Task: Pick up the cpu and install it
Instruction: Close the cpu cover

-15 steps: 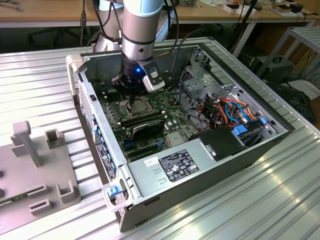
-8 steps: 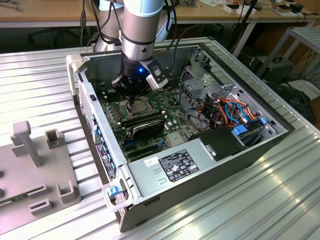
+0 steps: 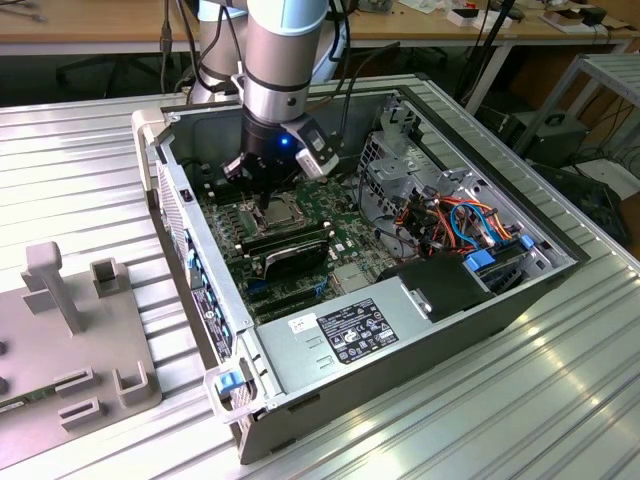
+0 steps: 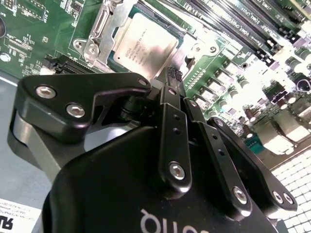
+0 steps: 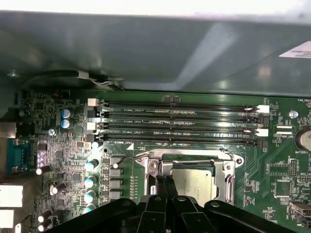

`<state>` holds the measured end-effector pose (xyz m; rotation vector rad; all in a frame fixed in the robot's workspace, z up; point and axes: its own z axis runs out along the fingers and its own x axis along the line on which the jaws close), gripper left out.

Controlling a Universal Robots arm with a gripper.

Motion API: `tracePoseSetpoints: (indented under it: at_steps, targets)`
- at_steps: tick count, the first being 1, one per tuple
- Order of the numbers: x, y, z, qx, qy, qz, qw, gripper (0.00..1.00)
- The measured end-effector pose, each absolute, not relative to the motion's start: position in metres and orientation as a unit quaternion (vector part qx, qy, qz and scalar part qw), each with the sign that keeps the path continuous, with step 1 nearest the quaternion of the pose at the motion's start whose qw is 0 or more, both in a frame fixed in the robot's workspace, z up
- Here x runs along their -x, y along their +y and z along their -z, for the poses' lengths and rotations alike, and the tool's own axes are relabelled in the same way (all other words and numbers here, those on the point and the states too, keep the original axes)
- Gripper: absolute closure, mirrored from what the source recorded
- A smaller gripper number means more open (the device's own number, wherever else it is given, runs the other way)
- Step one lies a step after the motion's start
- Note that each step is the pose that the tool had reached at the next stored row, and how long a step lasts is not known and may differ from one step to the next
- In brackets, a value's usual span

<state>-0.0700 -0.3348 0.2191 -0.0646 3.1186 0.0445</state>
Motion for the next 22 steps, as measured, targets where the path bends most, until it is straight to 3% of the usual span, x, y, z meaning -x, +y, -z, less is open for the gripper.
tracePoseSetpoints:
  at_steps: [22]
  targets:
    - [0.0700,-0.3374,-0.2111,0.029,0.999,-0.013,0.011,0.89]
